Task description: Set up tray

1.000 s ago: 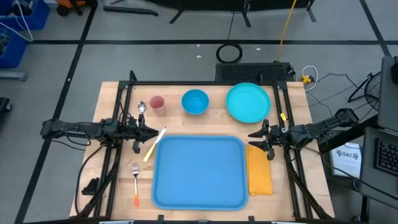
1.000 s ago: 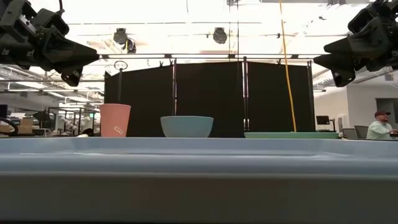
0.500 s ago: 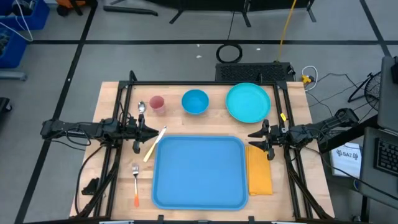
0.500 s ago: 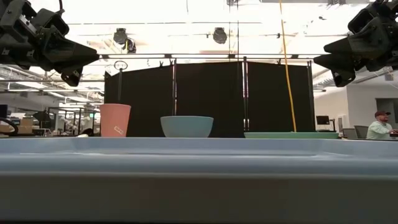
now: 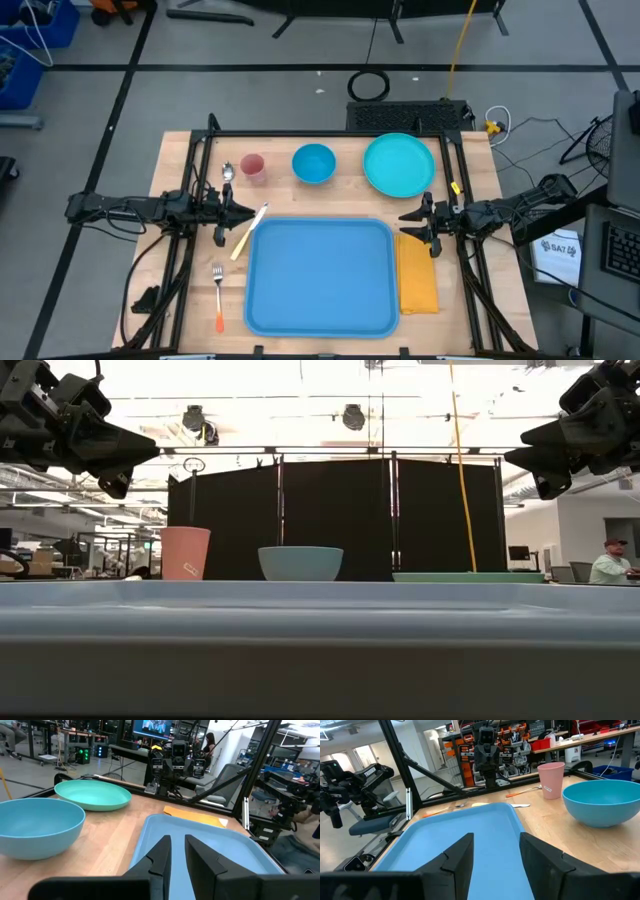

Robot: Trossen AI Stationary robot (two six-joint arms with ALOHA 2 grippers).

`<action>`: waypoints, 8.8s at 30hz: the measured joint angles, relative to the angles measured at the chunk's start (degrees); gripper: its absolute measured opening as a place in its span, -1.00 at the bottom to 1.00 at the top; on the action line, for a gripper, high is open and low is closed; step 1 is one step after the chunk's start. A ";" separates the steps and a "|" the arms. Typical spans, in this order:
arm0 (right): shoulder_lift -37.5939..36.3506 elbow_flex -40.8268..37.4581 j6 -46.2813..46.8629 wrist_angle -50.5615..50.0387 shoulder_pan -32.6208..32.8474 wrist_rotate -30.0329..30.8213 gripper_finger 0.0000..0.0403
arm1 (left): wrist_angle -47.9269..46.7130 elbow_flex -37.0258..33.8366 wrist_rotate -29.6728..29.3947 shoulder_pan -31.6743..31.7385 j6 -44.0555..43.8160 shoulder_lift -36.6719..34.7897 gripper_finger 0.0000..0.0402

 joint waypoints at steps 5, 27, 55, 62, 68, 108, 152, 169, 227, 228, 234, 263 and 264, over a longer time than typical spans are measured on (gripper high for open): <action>0.00 0.00 -0.01 0.02 0.00 0.00 -0.24 | 0.00 -0.02 0.00 0.00 0.00 0.01 -0.71; 0.02 0.00 0.01 0.02 0.01 0.00 -0.24 | -0.01 -0.01 0.00 0.02 -0.01 0.01 -0.71; 0.01 0.00 0.01 0.01 0.01 0.00 -0.24 | 0.00 -0.02 0.00 0.00 0.00 0.01 -0.71; 0.00 0.00 0.01 0.01 0.00 0.00 -0.24 | 0.52 0.00 -0.96 0.00 0.00 0.01 -0.71; 0.02 0.00 0.01 0.00 0.01 0.00 -0.24 | 3.50 -0.01 -3.56 0.02 0.87 0.01 -0.71; 0.04 0.00 -5.26 2.32 -0.03 0.35 -0.24 | -64.61 51.87 8.13 56.27 -8.63 55.03 -0.63; 0.07 0.00 -4.47 2.34 -0.03 0.33 -0.24 | -56.67 51.80 2.30 53.02 -7.11 65.78 -0.96; 0.07 0.00 -4.47 2.34 -0.04 0.35 -0.24 | -61.19 51.82 7.95 23.66 -23.28 47.37 -0.99; 0.17 0.00 -4.45 5.27 0.00 4.62 -0.24 | -46.83 51.84 -28.04 -2.03 -18.51 52.79 -0.44; 0.17 0.00 -4.33 5.51 0.00 4.63 -0.24 | -45.23 51.84 -29.49 -2.01 -15.87 51.67 -0.44; 0.20 0.00 -1.35 5.94 0.01 4.63 -0.24 | -30.12 46.26 -27.27 0.60 -0.39 43.94 -0.44; 52.84 55.78 2.08 -56.14 -39.21 -11.52 -0.24 | -5.38 11.37 6.44 24.40 -0.58 11.24 -0.44; 55.39 55.76 0.67 -55.51 -41.36 -12.54 -0.24 | -5.65 11.37 6.42 24.45 -0.13 11.25 -0.44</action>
